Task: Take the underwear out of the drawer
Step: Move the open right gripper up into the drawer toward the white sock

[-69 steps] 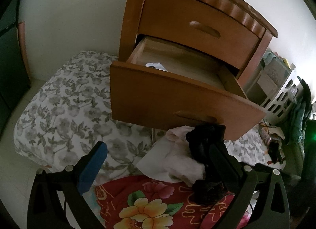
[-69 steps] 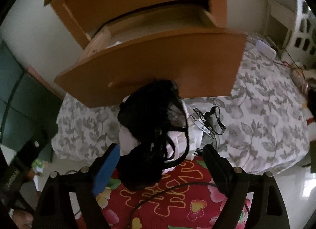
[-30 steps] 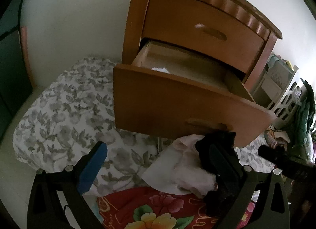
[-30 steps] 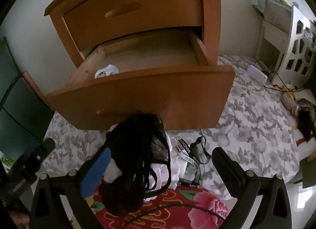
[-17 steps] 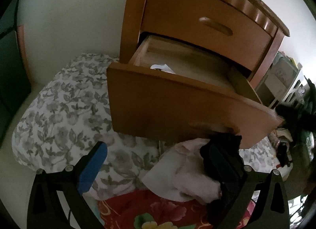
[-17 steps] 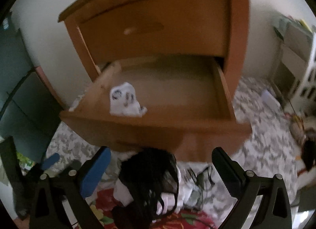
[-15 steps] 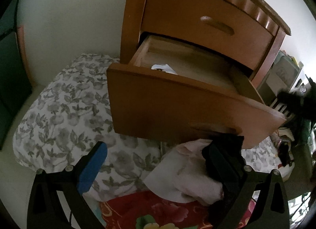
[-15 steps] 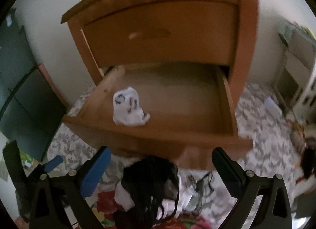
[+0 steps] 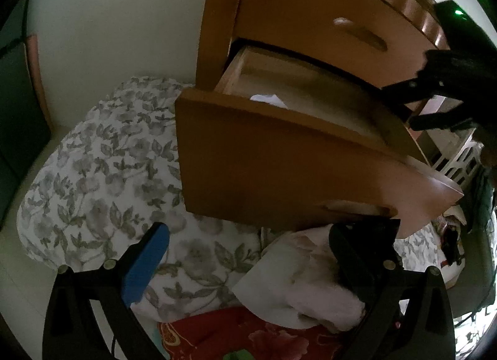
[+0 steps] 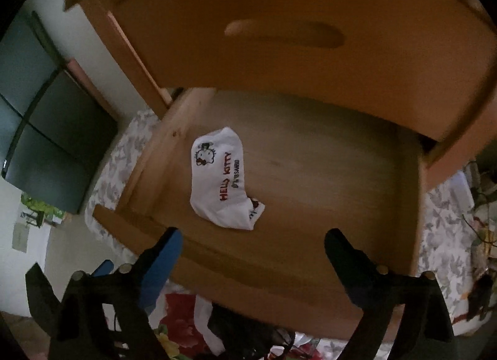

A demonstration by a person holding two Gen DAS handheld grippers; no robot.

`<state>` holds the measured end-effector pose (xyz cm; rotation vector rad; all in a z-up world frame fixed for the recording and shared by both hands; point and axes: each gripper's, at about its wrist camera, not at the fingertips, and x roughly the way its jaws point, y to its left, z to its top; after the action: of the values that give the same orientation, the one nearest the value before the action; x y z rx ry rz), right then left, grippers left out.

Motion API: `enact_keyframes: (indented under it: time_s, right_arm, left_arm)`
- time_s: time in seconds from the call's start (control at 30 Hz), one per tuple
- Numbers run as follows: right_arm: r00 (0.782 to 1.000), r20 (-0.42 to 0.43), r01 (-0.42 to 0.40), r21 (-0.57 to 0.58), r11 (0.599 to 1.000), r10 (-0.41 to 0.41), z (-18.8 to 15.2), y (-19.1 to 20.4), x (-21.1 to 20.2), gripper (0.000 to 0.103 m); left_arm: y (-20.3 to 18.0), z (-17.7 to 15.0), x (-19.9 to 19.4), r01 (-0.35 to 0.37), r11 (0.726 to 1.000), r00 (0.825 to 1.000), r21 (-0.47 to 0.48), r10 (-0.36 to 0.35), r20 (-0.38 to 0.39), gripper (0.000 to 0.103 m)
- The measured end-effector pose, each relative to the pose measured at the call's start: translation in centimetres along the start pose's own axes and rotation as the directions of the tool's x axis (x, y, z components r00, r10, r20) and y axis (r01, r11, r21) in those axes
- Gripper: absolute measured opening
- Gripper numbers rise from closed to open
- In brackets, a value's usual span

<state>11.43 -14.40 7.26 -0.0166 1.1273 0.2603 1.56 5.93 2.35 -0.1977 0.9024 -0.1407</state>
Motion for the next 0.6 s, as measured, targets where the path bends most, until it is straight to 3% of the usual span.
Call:
enact_keyframes:
  time_s: [0.33,0.47,0.53,0.6]
  right_arm:
    - [0.973,-0.229,0.007,-0.003,1.0,-0.007,2.6,1.0,7.4,0.084]
    - [0.96,-0.279,0.005,0.011,1.0,-0.001,3.2,1.3,9.6,0.082]
    - [0.953,-0.304,0.011,0.005,1.0,-0.009,3.3,1.5,10.5,0.074]
    - [0.947,-0.32,0.017,-0.001,1.0,-0.017,3.3,1.6,11.1,0.072]
  left_arm:
    - [1.2,0.0,1.7,0.016,0.999,0.999,-0.034,-0.017,-0.037,0.102]
    - [1.6,-0.1,2.2,0.013,0.999,0.999,-0.046,-0.015,-0.052,0.102]
    - [2.0,-0.1,2.4,0.01,0.998,0.998,-0.058,-0.013,-0.062,0.102]
    - [2.2,-0.1,2.6,0.008,0.998,0.998,-0.064,-0.013,-0.065,0.102]
